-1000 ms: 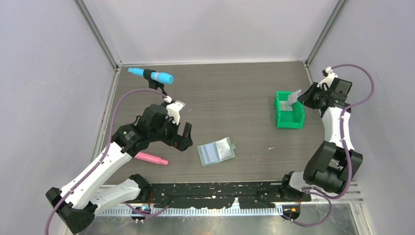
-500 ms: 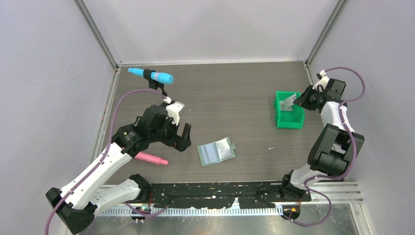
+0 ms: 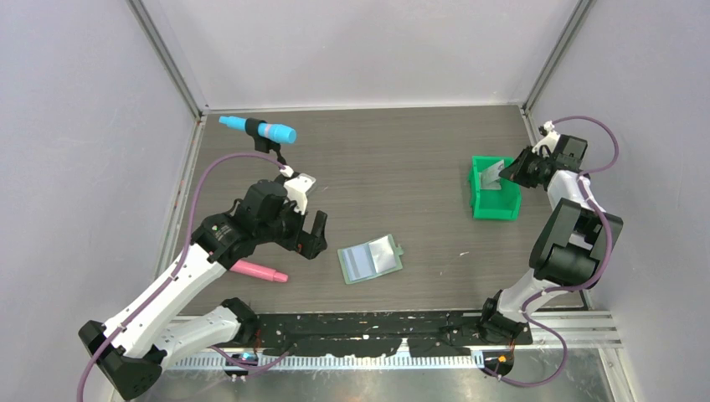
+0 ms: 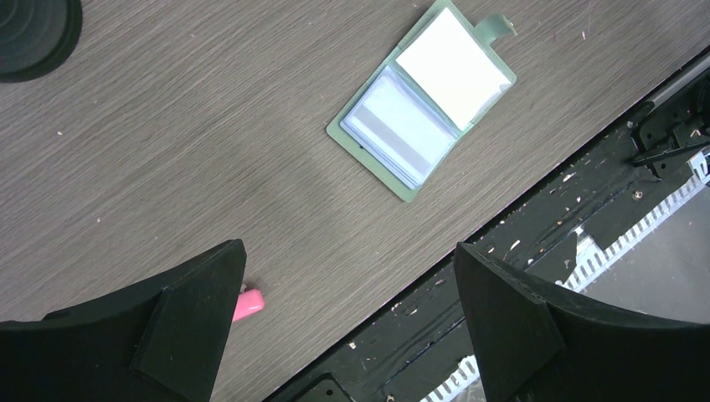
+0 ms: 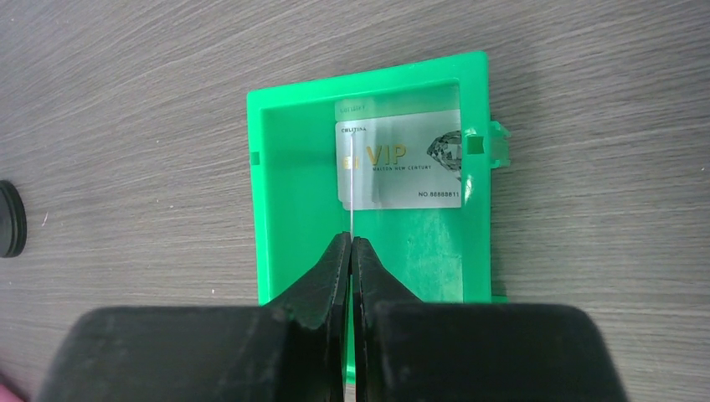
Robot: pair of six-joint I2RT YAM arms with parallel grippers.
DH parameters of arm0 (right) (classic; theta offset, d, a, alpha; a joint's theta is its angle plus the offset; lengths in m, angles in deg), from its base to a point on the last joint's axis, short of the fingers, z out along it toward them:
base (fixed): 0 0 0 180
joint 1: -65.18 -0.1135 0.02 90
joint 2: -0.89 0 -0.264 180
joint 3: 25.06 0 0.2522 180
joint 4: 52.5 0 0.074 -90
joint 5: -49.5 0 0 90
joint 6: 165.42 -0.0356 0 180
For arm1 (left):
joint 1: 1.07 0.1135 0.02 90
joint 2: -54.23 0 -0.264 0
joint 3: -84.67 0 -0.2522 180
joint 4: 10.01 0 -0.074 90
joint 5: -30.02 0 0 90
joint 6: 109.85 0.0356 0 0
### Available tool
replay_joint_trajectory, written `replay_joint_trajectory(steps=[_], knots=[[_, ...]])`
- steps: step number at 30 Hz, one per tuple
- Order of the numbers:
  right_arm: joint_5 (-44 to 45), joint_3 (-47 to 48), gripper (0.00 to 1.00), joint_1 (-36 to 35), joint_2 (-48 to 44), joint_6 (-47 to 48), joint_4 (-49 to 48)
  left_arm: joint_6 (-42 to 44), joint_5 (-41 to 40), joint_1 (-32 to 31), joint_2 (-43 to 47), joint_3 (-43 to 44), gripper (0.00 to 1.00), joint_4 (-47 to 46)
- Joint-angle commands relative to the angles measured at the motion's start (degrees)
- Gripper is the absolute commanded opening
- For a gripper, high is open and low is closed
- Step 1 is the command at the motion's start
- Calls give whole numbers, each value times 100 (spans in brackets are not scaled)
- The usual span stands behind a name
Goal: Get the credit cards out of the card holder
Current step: Place the credit card in the storage box.
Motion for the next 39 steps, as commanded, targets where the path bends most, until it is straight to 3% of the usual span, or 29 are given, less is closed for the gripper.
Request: replay_joint_trajectory(steps=[1,15,24,34,39], knots=[[-112,313,6,21,123,-21,-163,108,-62,-12,10,62,100,-17],[-107,455,12,-26,594,-102,-247,125,-5,-15,-21,103,100,-13],[179,590,22,-39,671,-231,-210,117,0,-11,-28,113,100,-17],[1145,1263,30,-226,703,-480,515,72,-167,-16,-34,142,100,20],[1746,1463,32,-785,431,-786,869,-68,-543,22,-46,237,100,120]])
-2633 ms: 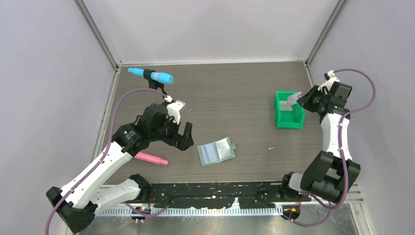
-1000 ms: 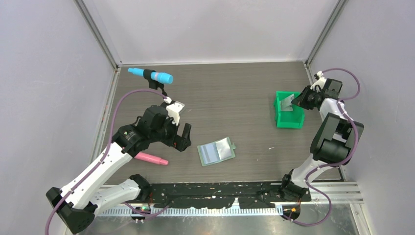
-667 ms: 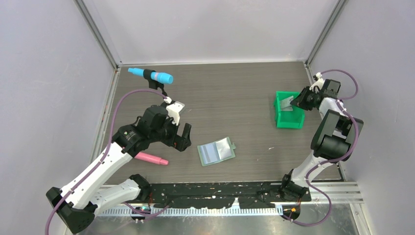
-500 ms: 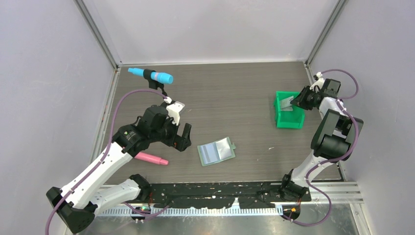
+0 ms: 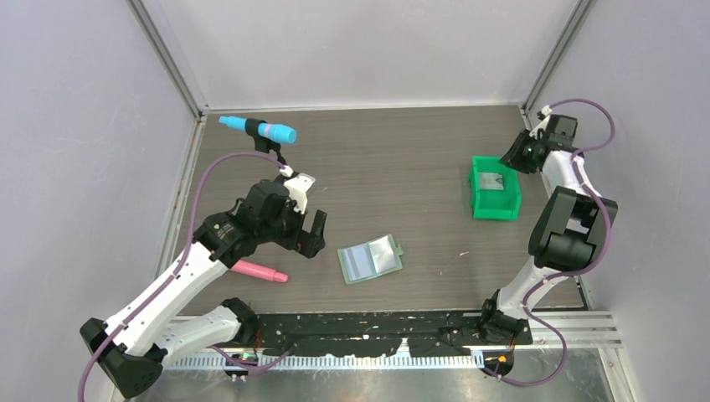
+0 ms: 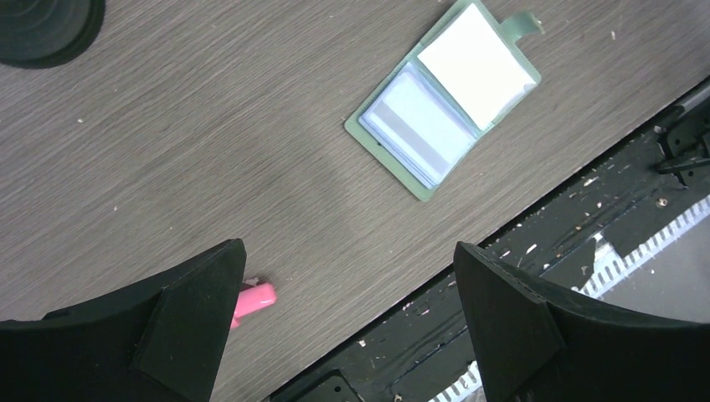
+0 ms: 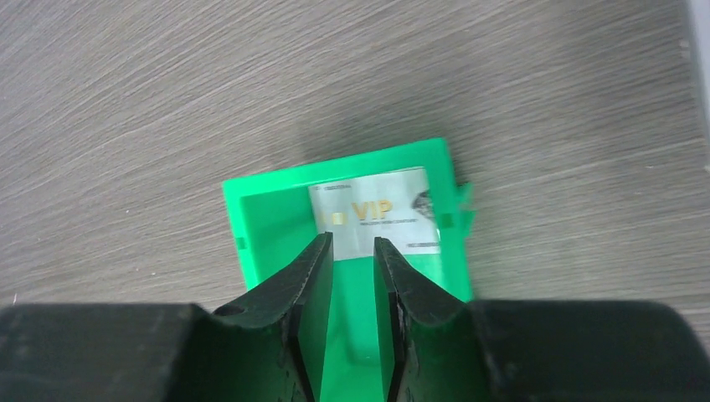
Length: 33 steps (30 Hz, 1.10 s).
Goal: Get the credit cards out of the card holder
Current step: Place the credit card in the storage box, then remove the credit card from the card holder.
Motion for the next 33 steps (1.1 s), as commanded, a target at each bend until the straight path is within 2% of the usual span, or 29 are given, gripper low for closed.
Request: replay_joint_trajectory(steps=[1,8,14,18,24,28,31,33], knots=[[735,315,33,-597,-428,-373,376,-119,-354,49,53,225,100,41],[1364,121,36,-1603,-1588,-267,468,-508,-871,178,342,67,100,-50],[1946,-760,36,-3122,-2938,205,-61,-750,-329,184,447,-21,99,-180],[2044,-2105,36,-3840,-3957,-57,-877,-1096,243,184,538,-287,96,-627],[1875,-3293,37,-4808,-4821,-741,-1172,-1534,690,184,503,-769,92,-1225],[1804,-3928,42,-5478,-5133,-1432,-1498,-1819,731,183,464,-1238,89,-1763],[1488,-4328,51,-5870,-5255,-1992,-1886,-1917,795,183,421,-1582,88,-2165],[1457,-4598,52,-6058,-5290,-2391,-2130,-2036,827,185,404,-1838,87,-2459]])
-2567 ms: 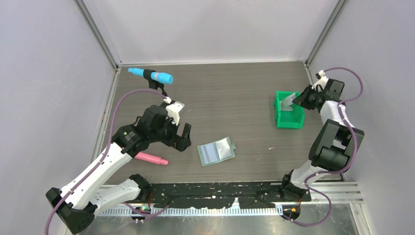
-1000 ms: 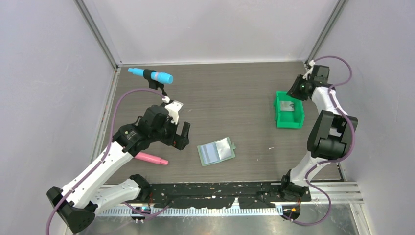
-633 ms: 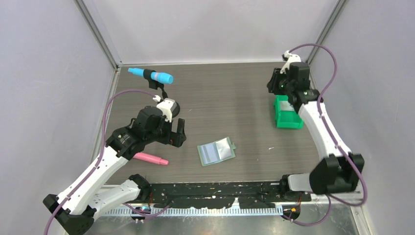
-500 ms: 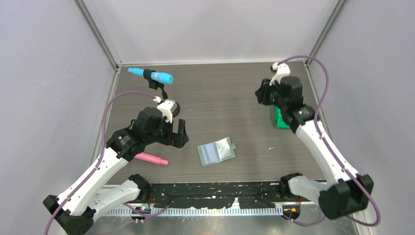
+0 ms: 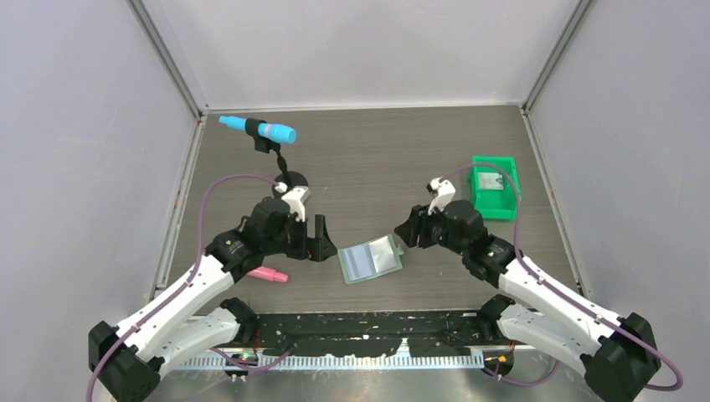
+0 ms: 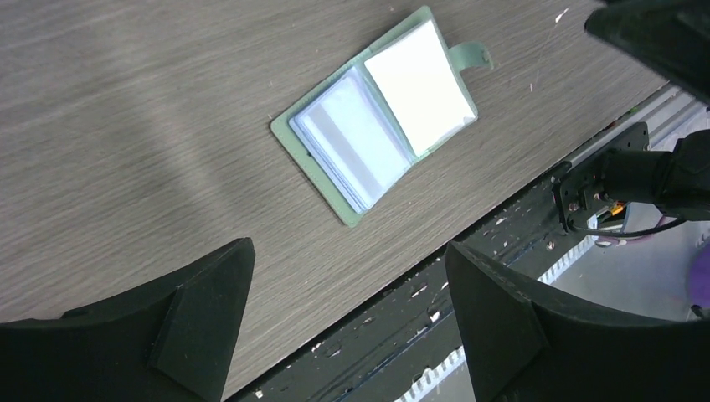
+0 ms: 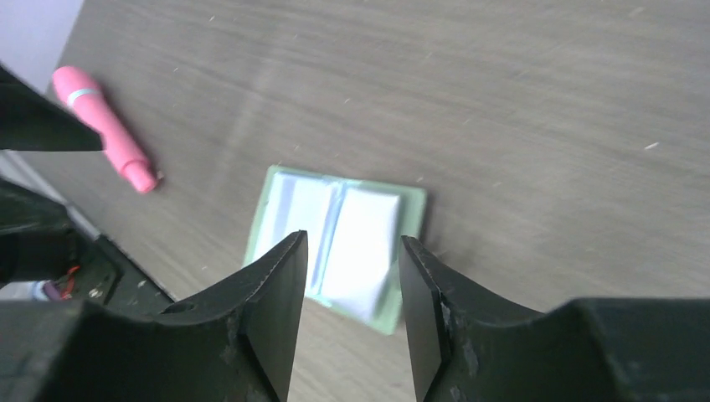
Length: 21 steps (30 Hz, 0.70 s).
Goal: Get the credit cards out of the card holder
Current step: Remove the credit card from the card holder.
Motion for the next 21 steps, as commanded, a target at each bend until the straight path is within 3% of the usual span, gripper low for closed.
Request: replay_joint_trajectory(steps=[1,6,10,21], knots=[[-171,-379,52,-356,-157,-1172,-944,-377,205,21,-30,-430,87,-1076],[-55,-708,50,-716,-23,-1521,-1440,-627,351,17,-171,-979,83,-1847],[42,-734,47,-1044,285,-1670,-1743,-647,268,16,-342,-1099,80,-1953],[2353,852,61,-2889,2155,-1405,-461,-197,-1153,17,474,-700,85,-561]])
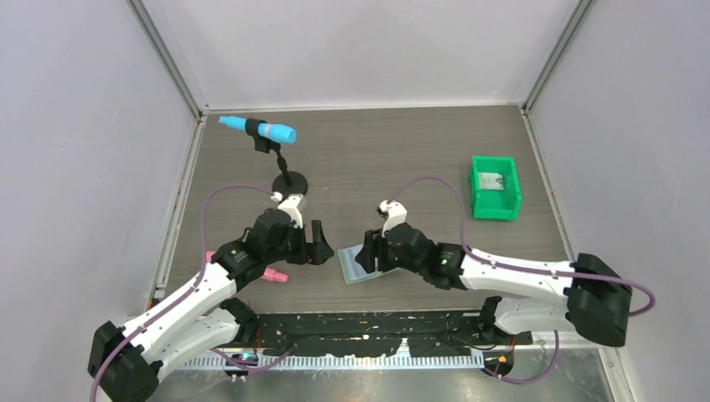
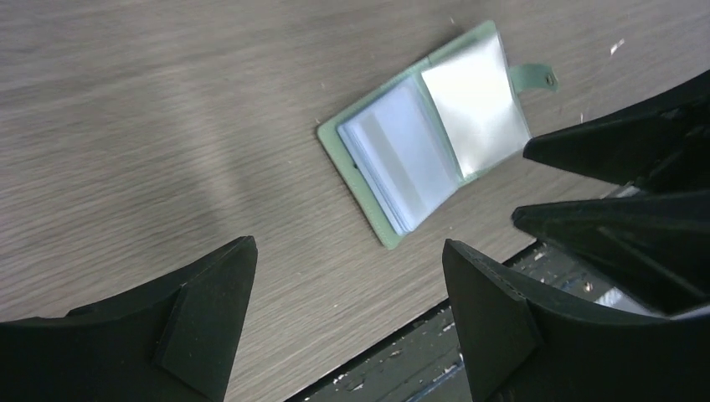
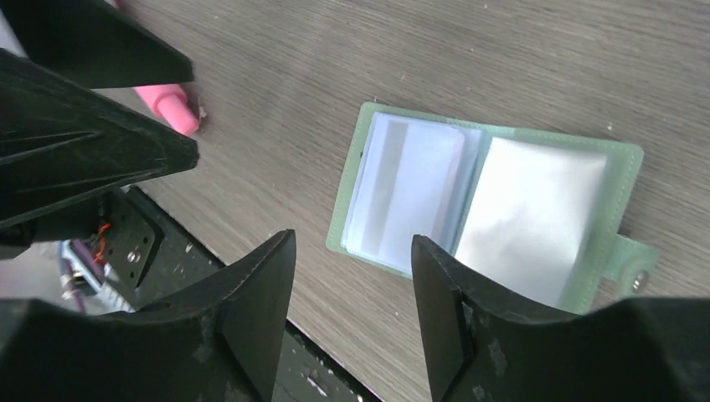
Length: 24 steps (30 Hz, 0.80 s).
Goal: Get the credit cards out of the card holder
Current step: Remove the credit card from the card holder.
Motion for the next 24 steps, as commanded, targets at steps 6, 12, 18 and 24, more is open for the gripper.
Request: replay_joint_trajectory(steps=[6,12,18,24], knots=[[1693,1520,66,-854,1571,263,867,157,-1795,19,1273,426,87,1048],[2006,1952,67,-1086,2234,310,1189,81,-2474,19,1723,370,90,1420],[2062,2124,67,-1114,2643,294,1312,82,-2555,16,1934,346,91,1507],[2087,2145,67,-1112,2957,230,1325,46,-2482,17,1899,295,91,1423]])
